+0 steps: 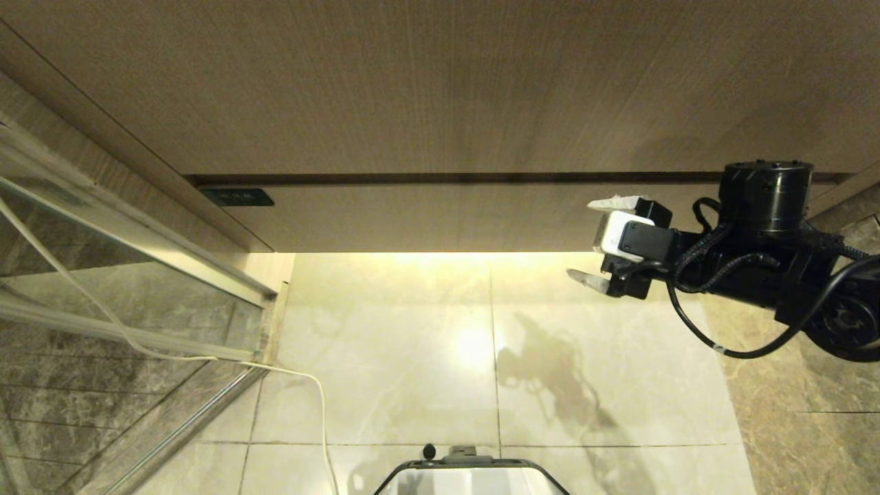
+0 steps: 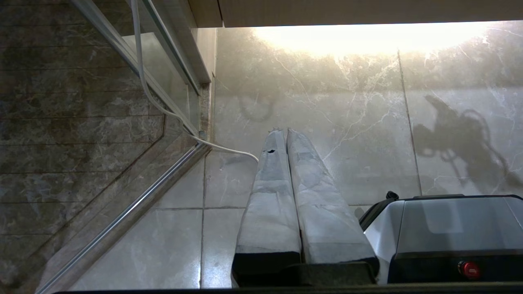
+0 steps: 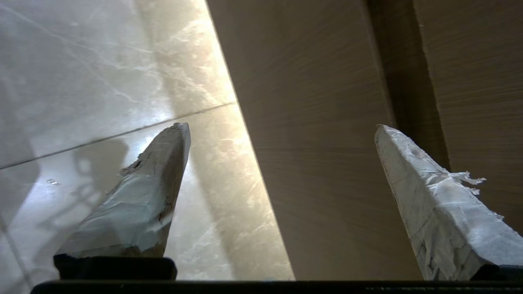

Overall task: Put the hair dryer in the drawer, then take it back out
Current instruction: Pull open the drawer

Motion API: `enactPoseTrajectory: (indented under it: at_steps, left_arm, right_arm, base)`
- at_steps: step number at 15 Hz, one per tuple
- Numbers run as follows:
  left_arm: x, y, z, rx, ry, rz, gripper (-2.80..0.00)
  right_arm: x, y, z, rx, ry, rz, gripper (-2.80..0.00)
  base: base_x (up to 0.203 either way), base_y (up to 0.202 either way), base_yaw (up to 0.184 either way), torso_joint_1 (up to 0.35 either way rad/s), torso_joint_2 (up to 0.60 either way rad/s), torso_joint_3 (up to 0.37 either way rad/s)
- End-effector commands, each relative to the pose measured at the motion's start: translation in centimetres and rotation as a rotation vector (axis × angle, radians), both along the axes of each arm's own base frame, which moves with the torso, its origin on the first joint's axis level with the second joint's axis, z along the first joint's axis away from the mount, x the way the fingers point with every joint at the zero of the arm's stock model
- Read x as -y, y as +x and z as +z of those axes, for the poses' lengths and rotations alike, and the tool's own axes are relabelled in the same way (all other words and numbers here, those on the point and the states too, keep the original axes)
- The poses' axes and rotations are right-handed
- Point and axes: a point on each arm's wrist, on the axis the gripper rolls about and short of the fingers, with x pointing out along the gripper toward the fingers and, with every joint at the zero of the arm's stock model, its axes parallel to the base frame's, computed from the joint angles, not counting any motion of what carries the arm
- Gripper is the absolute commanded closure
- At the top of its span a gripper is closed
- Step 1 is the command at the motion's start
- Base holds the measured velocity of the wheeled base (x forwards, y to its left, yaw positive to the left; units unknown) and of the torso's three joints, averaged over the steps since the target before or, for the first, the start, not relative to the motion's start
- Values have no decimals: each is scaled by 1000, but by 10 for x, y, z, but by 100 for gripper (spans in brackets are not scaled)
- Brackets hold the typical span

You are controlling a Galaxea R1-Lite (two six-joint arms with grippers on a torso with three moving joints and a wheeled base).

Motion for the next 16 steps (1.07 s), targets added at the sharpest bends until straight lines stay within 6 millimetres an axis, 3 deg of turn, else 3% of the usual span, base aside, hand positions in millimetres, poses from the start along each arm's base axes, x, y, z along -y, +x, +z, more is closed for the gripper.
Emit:
enactPoseTrajectory:
  at_steps: [1,9,16]
  left_arm:
    - [0,0,0,-2,0,-1,0]
    - [0,0,0,-2,0,0,0]
    - [0,0,0,-2,0,0,0]
  right_arm:
    - [1,17,-6,0,-7,-18,-280]
    - [7,37,-2,81,15,-46,-280]
    - [5,41,-9,79,13,-50,-280]
  base:
    - [0,0,0,0,0,0]
    - [0,0,0,0,0,0]
    - [0,0,0,0,0,0]
